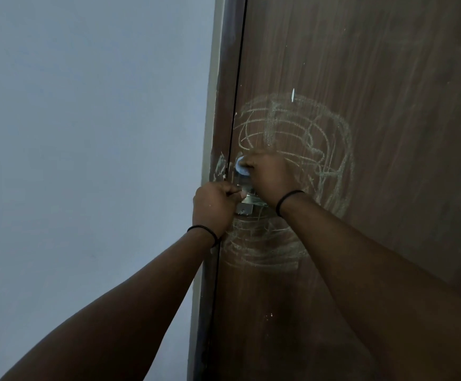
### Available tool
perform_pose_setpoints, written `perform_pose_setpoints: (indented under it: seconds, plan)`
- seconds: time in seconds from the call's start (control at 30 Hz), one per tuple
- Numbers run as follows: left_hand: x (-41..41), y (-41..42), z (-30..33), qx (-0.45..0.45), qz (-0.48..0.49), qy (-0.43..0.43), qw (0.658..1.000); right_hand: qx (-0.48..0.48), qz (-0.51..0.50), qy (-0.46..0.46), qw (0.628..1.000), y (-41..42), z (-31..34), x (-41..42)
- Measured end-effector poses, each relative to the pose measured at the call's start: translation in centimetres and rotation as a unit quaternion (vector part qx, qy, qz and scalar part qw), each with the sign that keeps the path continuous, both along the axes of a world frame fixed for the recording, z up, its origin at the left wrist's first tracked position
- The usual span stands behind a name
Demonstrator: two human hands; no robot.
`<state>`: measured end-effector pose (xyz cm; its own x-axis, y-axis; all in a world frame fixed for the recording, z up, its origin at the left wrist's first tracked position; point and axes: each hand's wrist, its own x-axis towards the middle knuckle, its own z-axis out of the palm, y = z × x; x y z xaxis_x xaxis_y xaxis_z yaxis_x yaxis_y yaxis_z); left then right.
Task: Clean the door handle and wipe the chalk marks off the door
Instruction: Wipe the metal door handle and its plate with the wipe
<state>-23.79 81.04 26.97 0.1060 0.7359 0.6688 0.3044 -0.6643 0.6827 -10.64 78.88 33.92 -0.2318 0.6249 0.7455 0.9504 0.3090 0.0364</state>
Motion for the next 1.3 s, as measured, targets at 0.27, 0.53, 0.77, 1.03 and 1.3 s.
perform_pose_setpoints:
  seconds: [0.27, 0.53, 0.77, 1.03, 1.3]
  plan:
    - [0.1, -0.4, 0.4, 0.029, -0.010, 0.014, 0.999, 0.028, -0.039, 0.117, 0.992, -1.3, -0.8, 1.6]
    - [0.0, -0.4, 0.4, 0.015, -0.009, 0.012, 1.000, 0.024, -0.001, 0.108, 0.994, -1.1, -0.8, -0.7]
    - [-0.4, -0.4, 1.5, -0.006, -0.018, 0.043, 0.999, 0.037, -0.066, 0.142, 0.987, -1.8, -1.1, 1.0]
    - [-0.7, -1.1, 1.2, -0.045, -0.015, 0.038, 0.998, -0.076, -0.116, 0.216, 0.967, -2.0, -2.8, 0.2]
    - [-0.7, -0.9, -0.2, -0.098, -0.002, -0.029, 0.995, -0.109, -0.107, 0.102, 0.983, -1.9, -1.8, -1.3]
